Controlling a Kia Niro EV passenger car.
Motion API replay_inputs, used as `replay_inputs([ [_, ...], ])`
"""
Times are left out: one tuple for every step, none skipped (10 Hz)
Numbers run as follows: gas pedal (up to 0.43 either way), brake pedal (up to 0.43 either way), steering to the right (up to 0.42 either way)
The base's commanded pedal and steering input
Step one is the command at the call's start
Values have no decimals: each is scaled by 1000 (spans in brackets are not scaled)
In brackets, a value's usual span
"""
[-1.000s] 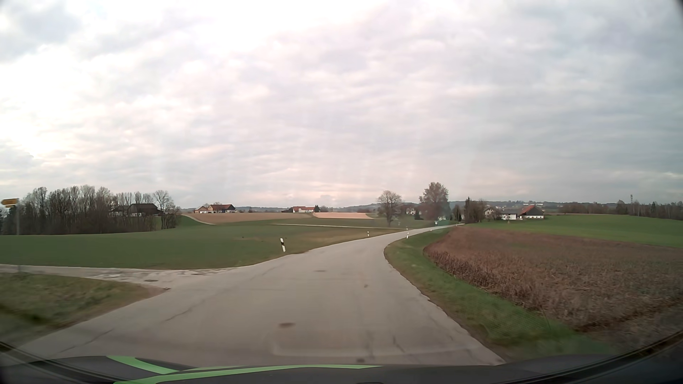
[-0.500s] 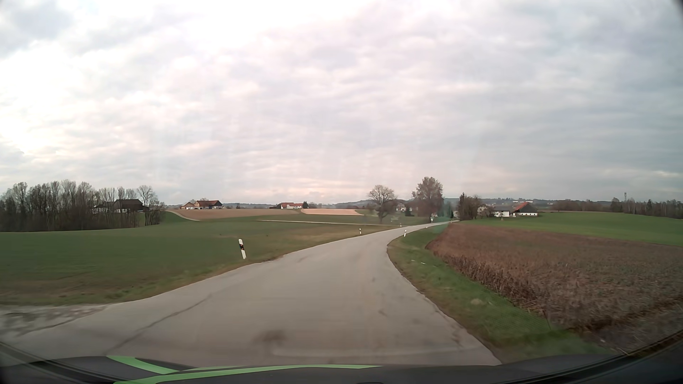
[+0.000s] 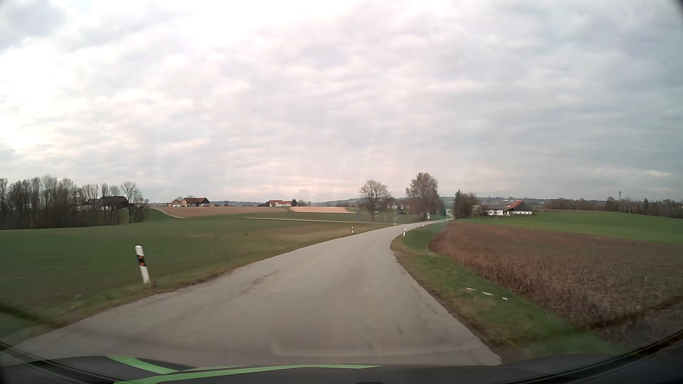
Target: Follow the waypoints while adhering to traffic rules and regulations
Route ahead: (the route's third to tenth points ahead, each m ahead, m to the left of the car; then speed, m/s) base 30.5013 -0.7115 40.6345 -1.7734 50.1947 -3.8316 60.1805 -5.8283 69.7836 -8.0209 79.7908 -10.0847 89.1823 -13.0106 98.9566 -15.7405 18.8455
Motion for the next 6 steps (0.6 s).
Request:
replay_inputs([
  [98,0,16],
  [98,0,17],
  [98,0,19],
  [98,0,20],
  [98,0,21],
  [98,0,20],
])
